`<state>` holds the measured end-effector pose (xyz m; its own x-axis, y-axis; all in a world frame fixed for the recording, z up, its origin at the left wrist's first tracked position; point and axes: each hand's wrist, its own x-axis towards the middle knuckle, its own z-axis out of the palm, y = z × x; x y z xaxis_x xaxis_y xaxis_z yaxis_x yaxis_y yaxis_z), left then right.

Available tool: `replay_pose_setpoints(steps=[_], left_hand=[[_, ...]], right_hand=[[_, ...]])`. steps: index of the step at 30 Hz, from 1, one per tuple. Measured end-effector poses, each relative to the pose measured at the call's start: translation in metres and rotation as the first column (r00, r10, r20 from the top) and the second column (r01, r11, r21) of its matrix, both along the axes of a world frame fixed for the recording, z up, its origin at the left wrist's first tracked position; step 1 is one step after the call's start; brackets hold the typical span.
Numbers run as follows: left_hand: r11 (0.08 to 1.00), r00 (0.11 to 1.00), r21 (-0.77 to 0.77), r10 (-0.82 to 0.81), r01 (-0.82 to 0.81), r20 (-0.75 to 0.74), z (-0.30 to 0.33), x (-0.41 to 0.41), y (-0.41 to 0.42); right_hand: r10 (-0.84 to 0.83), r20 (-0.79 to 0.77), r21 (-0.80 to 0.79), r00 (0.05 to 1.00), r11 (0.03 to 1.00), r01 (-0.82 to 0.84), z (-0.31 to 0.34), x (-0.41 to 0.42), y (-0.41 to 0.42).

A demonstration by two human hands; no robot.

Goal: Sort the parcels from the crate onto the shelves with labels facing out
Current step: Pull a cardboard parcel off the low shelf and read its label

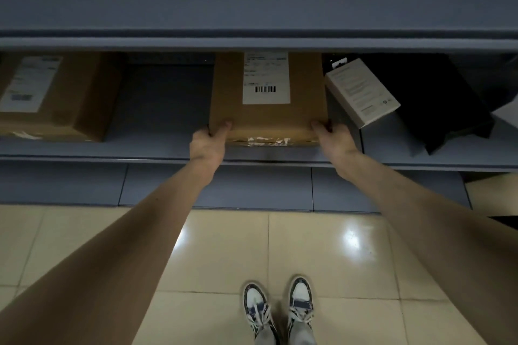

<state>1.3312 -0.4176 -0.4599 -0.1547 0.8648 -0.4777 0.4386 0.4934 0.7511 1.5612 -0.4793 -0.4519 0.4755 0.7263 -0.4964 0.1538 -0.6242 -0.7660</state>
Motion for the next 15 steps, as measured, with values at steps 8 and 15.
replay_pose_setpoints(steps=[8,15], left_hand=[[0.996,0.996,0.093,0.009,-0.018,0.093,0.006,-0.017,-0.075],[0.997,0.949,0.071,-0.024,0.002,0.314,-0.014,-0.032,-0.131]], right_hand=[[-0.025,-0.064,0.162,0.998,0.986,0.035,-0.008,-0.015,-0.077],[-0.014,-0.237,0.227,0.971,0.971,0.070,-0.023,-0.026,-0.131]])
